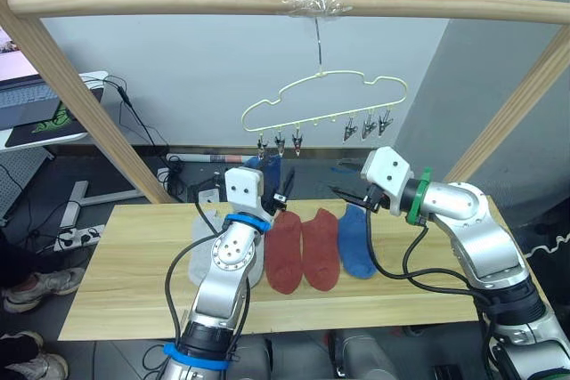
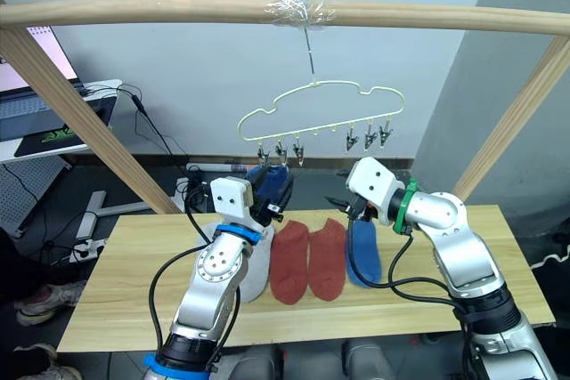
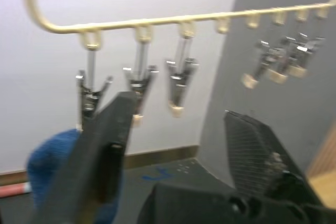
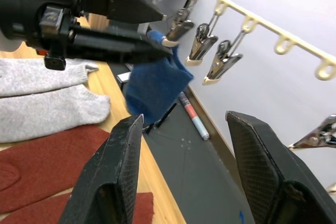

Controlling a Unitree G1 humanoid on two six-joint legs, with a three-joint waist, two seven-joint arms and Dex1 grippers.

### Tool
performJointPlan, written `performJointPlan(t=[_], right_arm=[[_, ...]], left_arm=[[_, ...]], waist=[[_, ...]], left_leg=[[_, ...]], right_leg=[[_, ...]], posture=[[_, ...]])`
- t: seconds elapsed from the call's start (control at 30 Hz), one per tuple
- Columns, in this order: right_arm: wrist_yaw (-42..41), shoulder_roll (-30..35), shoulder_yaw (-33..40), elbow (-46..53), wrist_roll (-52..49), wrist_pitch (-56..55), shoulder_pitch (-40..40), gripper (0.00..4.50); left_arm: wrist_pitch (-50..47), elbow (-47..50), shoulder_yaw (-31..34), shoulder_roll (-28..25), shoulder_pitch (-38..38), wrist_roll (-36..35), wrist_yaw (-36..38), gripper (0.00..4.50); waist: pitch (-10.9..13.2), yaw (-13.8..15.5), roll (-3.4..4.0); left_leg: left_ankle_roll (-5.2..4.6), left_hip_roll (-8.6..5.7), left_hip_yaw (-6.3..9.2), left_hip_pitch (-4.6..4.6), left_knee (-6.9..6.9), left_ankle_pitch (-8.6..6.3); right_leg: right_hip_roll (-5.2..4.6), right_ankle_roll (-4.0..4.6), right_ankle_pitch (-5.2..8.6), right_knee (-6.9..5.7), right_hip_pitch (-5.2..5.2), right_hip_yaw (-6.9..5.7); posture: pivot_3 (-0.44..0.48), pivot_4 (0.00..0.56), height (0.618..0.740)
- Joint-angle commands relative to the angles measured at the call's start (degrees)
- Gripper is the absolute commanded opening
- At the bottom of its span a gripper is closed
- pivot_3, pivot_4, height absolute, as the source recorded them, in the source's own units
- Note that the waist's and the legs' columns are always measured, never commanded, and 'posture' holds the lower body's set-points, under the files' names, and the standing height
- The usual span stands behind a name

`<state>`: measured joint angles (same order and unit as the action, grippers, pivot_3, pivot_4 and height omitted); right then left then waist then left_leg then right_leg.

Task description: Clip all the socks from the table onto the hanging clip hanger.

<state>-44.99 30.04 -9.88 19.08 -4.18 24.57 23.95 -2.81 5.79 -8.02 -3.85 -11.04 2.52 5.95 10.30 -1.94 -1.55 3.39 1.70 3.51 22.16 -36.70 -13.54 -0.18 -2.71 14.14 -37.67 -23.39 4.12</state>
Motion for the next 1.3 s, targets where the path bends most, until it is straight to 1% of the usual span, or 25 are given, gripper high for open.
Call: performJointPlan(t=[0.03, 0.4, 0.53, 0.63, 0.73, 1.03, 1.3], right_arm=[[0.39, 0.67, 2.18, 2.18, -1.6, 1.05, 1.06, 2.61], [0.36, 1.3, 2.53, 1.99, -3.34, 2.12, 3.18, 2.61], [0.35, 1.59, 2.59, 1.86, -3.68, 2.08, 3.69, 2.61], [0.04, 1.83, 2.54, 2.02, -4.06, 1.96, 3.96, 2.61], [-0.62, 2.12, 2.45, 2.06, -4.89, 1.71, 4.24, 2.61], [-3.51, 2.48, 2.66, 1.26, -8.02, 0.6, 4.82, 2.61], [-3.8, 2.75, 2.48, 0.63, -8.5, 0.11, 4.9, 2.61]], left_arm=[[1.22, -0.66, 0.24, 1.89, -1.92, 1.09, -2.36, 2.19], [0.8, -7.96, 1.69, 5.6, -6.74, 2.29, -7.24, 2.19], [1.49, -12.12, 2.33, 6.46, -9.59, 2.02, -7.83, 2.19], [2.58, -14.86, 2.57, 6.7, -11.65, 1.37, -6.92, 2.19], [3.8, -16.76, 3.15, 6.81, -13.31, 1.99, -8.12, 2.19], [6.15, -19.1, 3.48, 7.2, -15.77, 3.27, -11.02, 2.19], [7.5, -20.79, 3.6, 7.77, -17.69, 3.16, -11.52, 2.19]], waist=[[0.0, 0.01, -0.01], [0.03, -0.01, -0.04], [0.03, -0.02, -0.05], [0.03, -0.05, -0.05], [0.03, -0.13, -0.05], [0.03, -0.26, -0.05], [0.03, -0.39, -0.05]], left_leg=[[0.0, -0.01, 0.0, 0.02, 0.0, 0.0], [0.0, -0.01, 0.01, 0.04, 0.0, 0.0], [0.0, -0.02, 0.02, 0.08, -0.01, 0.0], [0.0, -0.02, 0.03, 0.1, -0.01, 0.0], [0.0, -0.02, 0.03, 0.1, 0.0, 0.0], [0.0, -0.03, 0.04, 0.13, -0.01, 0.0], [0.0, -0.03, 0.04, 0.13, -0.01, 0.0]], right_leg=[[0.0, 0.0, 0.0, 0.01, 0.0, 0.0], [0.0, -0.01, 0.0, 0.02, 0.0, -0.01], [0.0, -0.01, -0.01, 0.04, 0.0, -0.02], [0.0, -0.02, -0.01, 0.05, -0.01, -0.03], [0.0, -0.02, -0.01, 0.05, -0.02, -0.03], [0.0, -0.03, -0.01, 0.05, -0.02, -0.03], [0.0, -0.03, -0.01, 0.06, -0.02, -0.04]], posture=[[-0.027, 0.152, 0.737], [-0.037, 0.154, 0.737], [-0.044, 0.154, 0.737], [-0.05, 0.154, 0.737], [-0.054, 0.154, 0.737], [-0.054, 0.153, 0.737], [-0.054, 0.15, 0.737]])
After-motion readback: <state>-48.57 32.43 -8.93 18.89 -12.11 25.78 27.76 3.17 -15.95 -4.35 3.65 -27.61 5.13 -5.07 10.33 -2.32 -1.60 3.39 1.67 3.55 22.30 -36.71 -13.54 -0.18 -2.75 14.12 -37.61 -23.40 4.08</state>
